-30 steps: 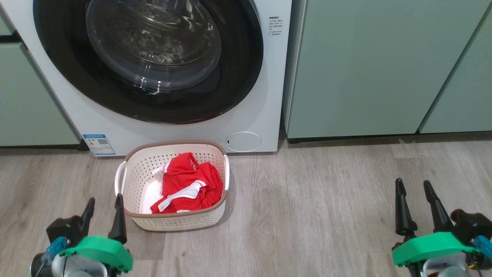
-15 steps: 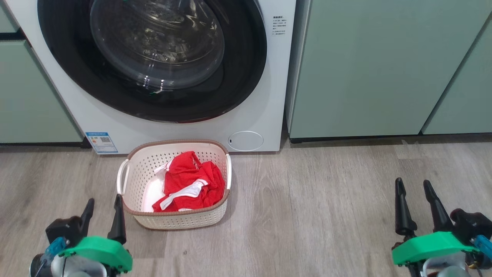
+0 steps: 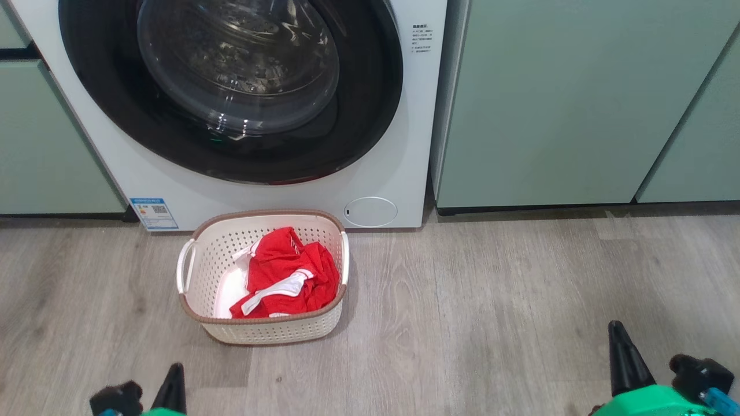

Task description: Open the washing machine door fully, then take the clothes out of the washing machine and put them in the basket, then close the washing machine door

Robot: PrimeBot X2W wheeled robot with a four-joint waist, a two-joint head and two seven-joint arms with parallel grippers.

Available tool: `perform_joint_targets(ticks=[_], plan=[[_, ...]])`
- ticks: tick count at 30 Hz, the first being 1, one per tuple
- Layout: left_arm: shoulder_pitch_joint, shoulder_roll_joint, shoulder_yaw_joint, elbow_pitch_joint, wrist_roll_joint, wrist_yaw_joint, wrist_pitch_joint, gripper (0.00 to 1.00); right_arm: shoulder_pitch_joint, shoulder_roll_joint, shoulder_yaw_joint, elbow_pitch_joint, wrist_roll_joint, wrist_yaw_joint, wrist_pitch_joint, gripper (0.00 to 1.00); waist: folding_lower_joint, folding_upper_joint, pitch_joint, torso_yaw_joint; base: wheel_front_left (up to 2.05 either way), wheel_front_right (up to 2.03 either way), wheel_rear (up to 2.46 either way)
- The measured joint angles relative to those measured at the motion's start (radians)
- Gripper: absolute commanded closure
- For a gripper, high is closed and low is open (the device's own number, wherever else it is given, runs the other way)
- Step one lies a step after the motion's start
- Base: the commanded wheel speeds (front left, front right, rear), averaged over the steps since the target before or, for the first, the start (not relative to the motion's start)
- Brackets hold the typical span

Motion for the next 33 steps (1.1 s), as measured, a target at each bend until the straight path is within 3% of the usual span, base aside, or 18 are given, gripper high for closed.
perform_joint_targets(ticks=[33], plan=[[-0.018,-0.006,-0.018,-0.100,-0.359,0.000,0.090,1.00,-0.011,0.004,-0.033,-0.036,0.345,0.000,0.098,1.00,0.0000,0.0000,0.019,-0.002,0.00,0.00,0.00]])
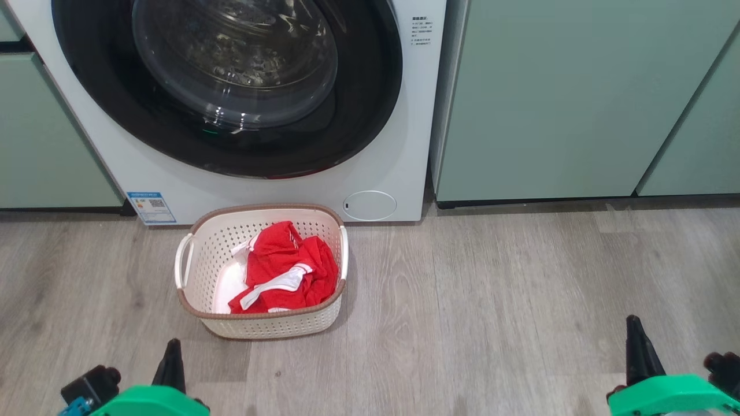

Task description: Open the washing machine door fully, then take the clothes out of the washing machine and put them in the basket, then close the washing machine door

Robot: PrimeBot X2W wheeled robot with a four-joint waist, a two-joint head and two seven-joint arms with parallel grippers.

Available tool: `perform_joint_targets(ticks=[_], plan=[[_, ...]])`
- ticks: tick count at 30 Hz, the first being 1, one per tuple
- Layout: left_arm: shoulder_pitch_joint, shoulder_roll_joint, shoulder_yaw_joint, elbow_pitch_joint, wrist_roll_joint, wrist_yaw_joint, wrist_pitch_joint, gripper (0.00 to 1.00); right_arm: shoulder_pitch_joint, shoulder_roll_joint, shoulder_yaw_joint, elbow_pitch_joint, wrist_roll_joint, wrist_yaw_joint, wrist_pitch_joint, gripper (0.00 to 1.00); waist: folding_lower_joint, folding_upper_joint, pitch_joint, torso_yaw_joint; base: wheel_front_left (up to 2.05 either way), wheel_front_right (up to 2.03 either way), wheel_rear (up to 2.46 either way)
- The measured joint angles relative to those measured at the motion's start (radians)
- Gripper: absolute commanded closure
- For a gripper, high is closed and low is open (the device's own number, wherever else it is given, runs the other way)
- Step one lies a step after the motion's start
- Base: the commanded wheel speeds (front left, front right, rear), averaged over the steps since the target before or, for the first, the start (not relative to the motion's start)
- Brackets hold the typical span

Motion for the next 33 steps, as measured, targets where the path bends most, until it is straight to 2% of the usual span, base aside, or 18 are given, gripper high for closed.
perform_joint_targets(ticks=[33], plan=[[-0.021,-0.006,-0.008,-0.094,-0.358,0.000,0.096,1.00,-0.031,0.003,-0.035,-0.036,0.346,0.000,0.096,1.00,0.0000,0.0000,0.019,-0.002,0.00,0.00,0.00]])
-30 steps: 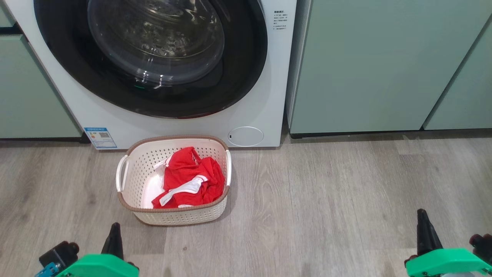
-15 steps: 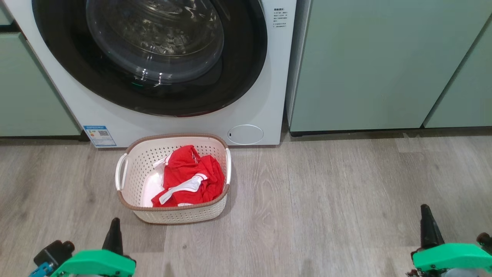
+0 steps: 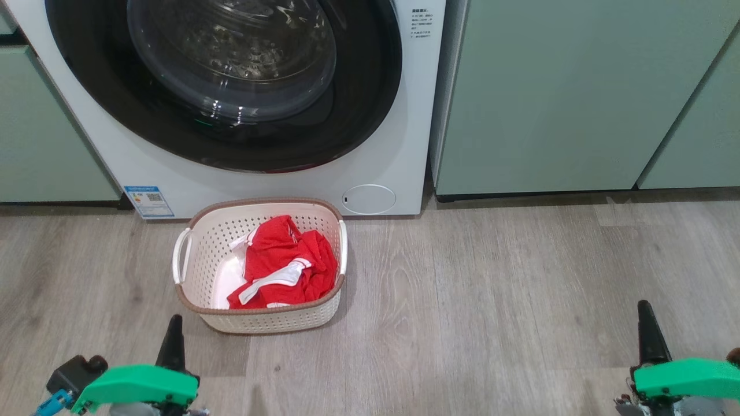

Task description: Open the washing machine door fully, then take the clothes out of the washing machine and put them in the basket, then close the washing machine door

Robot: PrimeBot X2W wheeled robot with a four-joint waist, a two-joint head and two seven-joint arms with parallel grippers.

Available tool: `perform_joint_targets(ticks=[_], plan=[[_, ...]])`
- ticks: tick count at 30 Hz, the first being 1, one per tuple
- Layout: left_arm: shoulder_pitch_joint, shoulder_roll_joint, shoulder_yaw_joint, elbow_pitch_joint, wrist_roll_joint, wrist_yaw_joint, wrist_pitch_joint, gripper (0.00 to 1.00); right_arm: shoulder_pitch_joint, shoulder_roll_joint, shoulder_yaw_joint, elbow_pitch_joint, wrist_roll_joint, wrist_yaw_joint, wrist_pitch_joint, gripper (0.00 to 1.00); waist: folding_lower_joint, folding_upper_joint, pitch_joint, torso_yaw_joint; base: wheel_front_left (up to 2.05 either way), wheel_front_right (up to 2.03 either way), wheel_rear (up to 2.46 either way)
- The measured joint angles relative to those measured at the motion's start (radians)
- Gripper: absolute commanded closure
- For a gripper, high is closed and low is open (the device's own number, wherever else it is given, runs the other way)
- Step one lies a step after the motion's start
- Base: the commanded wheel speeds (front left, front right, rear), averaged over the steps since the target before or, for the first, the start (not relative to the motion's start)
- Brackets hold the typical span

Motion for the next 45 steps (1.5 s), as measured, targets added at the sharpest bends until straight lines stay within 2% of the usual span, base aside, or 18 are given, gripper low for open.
perform_joint_targets(ticks=[45], plan=[[-0.031,-0.010,-0.023,-0.128,-0.487,0.000,0.131,1.00,-0.033,0.007,-0.045,-0.052,0.469,0.000,0.127,1.00,0.0000,0.0000,0.025,-0.003,0.00,0.00,0.00]])
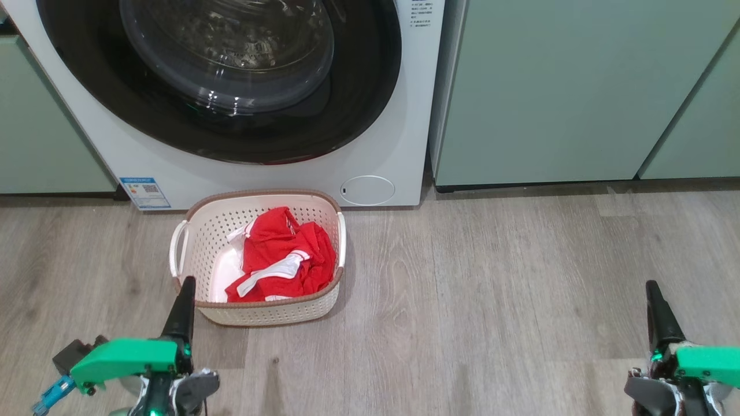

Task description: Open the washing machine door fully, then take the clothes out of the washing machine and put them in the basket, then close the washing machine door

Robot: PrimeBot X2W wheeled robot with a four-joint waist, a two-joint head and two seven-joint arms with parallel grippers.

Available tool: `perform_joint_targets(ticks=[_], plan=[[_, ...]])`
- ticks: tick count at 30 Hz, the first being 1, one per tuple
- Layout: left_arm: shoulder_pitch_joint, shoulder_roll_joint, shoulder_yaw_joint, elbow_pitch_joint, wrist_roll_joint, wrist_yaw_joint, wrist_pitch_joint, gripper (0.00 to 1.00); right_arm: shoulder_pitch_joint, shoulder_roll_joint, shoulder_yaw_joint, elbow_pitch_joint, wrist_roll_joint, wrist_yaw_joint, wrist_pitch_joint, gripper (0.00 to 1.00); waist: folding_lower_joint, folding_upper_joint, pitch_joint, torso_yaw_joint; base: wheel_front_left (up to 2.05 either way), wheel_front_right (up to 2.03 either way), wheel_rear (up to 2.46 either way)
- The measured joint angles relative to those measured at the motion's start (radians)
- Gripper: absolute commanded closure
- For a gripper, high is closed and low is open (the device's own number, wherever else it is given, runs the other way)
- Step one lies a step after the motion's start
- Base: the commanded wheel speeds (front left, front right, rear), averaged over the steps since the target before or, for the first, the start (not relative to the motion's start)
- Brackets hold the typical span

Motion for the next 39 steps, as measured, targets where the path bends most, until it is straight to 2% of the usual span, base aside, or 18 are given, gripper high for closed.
perform_joint_targets(ticks=[12,39], plan=[[-0.006,-0.004,-0.003,-0.031,-0.120,0.000,0.028,1.00,-0.019,0.001,-0.015,-0.009,0.116,0.000,0.031,1.00,0.0000,0.0000,0.006,-0.001,0.00,0.00,0.00],[-0.007,-0.004,-0.003,-0.032,-0.121,0.000,0.028,1.00,-0.019,0.001,-0.015,-0.009,0.116,0.000,0.031,1.00,0.0000,0.0000,0.006,-0.001,0.00,0.00,0.00]])
